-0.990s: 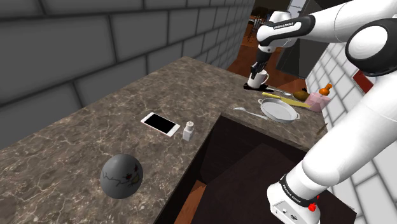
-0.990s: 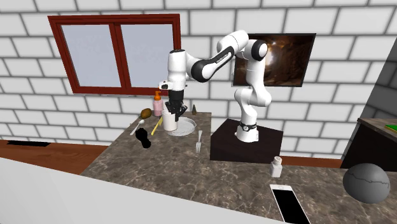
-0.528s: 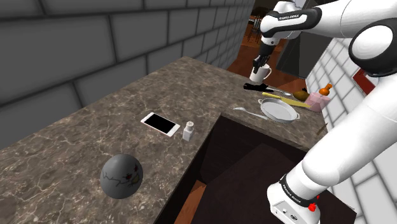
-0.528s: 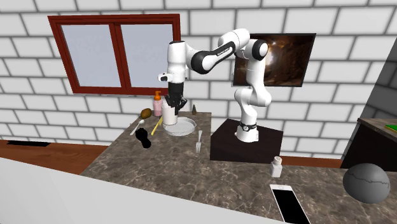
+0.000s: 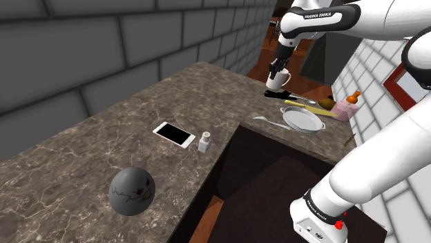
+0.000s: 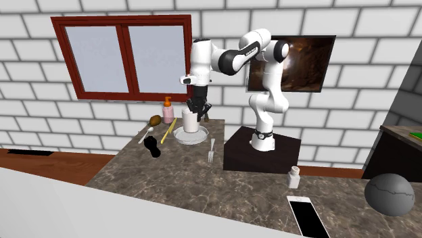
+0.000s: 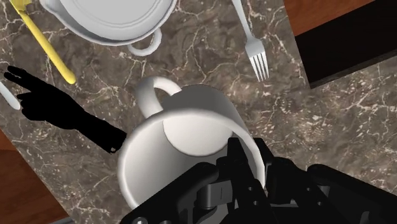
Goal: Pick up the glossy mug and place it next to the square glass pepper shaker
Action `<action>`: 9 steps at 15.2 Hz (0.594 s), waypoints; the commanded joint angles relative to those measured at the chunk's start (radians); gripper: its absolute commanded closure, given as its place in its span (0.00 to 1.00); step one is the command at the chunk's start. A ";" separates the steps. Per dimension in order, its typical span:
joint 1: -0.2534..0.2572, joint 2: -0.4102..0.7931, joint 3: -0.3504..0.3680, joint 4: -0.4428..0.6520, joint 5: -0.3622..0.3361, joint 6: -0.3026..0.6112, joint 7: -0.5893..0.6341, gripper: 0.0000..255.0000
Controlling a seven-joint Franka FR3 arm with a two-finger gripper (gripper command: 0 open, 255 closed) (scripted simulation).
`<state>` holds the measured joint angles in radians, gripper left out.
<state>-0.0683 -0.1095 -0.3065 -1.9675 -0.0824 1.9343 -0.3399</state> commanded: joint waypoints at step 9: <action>0.092 -0.155 0.155 -0.164 -0.025 -0.007 0.260 1.00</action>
<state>0.0125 -0.2564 -0.1707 -2.1202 -0.1090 1.9265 -0.1113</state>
